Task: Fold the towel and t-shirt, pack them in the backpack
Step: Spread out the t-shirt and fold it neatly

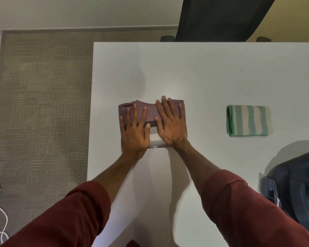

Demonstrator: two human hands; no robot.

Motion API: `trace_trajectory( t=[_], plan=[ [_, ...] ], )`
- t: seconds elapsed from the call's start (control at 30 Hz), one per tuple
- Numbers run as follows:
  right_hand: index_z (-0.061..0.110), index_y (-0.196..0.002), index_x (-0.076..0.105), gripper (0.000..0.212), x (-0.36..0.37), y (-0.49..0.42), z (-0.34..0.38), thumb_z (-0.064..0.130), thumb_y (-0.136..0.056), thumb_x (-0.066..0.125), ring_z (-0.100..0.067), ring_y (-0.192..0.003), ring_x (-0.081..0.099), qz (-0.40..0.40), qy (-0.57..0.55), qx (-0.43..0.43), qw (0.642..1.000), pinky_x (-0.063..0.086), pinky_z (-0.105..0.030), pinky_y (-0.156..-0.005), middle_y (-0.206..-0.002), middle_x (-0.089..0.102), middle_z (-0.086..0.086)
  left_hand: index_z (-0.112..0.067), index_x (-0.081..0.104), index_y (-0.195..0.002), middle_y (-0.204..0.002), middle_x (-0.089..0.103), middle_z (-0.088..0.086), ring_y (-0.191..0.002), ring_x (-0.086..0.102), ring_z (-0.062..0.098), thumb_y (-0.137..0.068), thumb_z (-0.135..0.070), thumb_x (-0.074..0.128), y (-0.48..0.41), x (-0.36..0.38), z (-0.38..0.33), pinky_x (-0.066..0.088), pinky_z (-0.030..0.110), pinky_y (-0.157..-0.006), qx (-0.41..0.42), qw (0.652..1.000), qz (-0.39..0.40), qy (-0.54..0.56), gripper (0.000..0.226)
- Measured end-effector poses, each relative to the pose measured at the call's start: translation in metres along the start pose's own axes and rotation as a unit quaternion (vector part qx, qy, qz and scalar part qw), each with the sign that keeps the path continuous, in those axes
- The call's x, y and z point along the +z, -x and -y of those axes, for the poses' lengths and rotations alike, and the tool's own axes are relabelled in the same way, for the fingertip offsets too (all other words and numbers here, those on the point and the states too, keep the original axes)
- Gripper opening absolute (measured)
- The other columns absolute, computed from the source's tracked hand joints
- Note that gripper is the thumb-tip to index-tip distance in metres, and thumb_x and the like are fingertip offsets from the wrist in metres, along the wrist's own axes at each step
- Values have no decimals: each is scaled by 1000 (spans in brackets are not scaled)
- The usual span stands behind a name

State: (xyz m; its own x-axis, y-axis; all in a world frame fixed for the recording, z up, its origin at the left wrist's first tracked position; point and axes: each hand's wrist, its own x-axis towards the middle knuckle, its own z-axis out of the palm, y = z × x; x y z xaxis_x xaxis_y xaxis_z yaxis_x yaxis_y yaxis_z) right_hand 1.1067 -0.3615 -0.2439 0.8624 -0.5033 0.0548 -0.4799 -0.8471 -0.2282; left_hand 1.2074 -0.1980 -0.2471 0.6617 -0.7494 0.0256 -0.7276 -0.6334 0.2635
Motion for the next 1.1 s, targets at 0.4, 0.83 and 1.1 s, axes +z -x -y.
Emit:
trace_trajectory(
  t=[0.4, 0.83, 1.1],
  plan=[
    [24, -173, 19, 61, -4, 12, -23, 45, -116, 25, -26, -168, 5, -9, 14, 31, 999, 11, -58, -133, -181, 13, -7, -28, 0, -172, -180, -4, 11, -166, -7, 34, -116, -49, 29, -5, 4, -18, 11, 61, -131, 22, 998, 24, -56, 67],
    [26, -172, 23, 61, -25, 28, -87, 49, -116, 26, -24, -168, 10, -16, 7, 52, 998, 9, -56, -134, -180, 16, -5, -29, -3, -172, -180, -6, 9, -166, -7, 33, -115, -52, 24, -14, 20, -81, 10, 60, -131, 34, 997, 35, -57, 67],
    [26, -170, 33, 59, -23, 1, -99, 48, -115, 29, -27, -165, 20, -39, 3, 57, 998, 10, -56, -133, -177, 27, -6, -26, 7, -173, -180, 1, 9, -166, -4, 32, -115, -45, 31, -42, 22, -83, 13, 62, -130, 50, 998, 3, -47, 65]
  ],
)
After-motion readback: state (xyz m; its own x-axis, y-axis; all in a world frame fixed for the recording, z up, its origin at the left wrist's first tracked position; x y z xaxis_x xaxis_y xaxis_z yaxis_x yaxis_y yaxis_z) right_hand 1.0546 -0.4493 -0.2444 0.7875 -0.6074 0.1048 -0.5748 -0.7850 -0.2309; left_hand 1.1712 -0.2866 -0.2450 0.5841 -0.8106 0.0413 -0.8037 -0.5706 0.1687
